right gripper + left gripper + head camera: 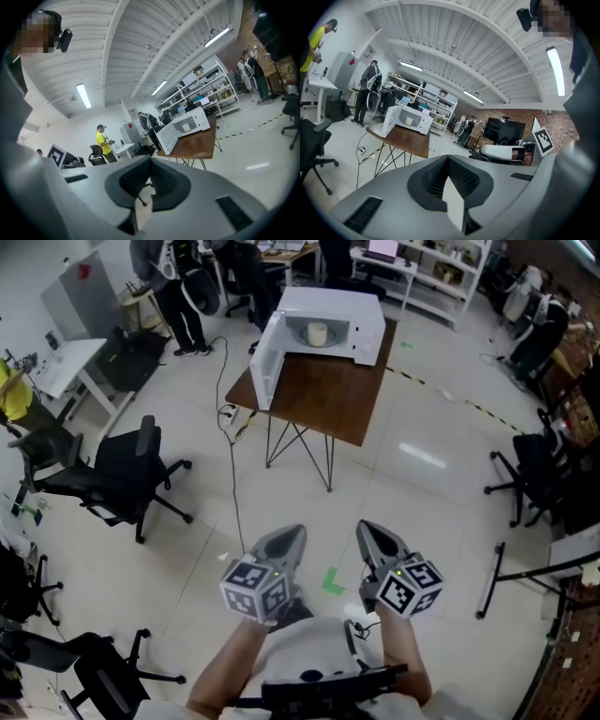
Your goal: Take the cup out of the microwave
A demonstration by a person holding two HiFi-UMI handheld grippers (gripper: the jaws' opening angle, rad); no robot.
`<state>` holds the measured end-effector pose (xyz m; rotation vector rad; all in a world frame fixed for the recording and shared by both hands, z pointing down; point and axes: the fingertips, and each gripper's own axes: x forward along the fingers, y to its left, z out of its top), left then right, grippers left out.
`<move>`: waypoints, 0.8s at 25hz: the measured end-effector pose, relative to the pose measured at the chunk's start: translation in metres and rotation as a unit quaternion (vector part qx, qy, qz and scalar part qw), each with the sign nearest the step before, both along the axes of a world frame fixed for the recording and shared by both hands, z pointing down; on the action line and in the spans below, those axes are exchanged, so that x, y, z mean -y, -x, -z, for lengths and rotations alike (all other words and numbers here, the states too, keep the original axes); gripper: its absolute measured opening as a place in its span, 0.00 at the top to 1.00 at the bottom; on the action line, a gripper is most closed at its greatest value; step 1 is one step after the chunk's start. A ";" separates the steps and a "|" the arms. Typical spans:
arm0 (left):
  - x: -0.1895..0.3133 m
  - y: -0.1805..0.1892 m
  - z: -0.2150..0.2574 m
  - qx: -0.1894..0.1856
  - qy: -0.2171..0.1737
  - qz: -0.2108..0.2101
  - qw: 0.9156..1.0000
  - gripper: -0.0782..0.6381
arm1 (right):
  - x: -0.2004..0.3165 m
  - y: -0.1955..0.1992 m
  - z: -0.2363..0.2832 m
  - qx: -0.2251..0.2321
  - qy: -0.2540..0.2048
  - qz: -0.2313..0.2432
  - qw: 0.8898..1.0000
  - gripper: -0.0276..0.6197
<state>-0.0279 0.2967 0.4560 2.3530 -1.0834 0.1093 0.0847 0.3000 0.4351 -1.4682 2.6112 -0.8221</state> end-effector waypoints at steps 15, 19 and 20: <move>0.115 0.005 0.003 0.008 -0.014 -0.014 1.000 0.90 | 0.108 0.010 -0.009 0.009 0.005 -0.018 1.000 0.96; 0.146 0.004 -0.001 0.014 -0.012 -0.006 1.000 0.90 | 0.139 0.012 -0.016 0.008 0.009 -0.010 1.000 0.96; 0.156 0.003 -0.003 0.014 -0.012 -0.004 1.000 0.90 | 0.149 0.011 -0.018 0.008 0.009 -0.008 1.000 0.96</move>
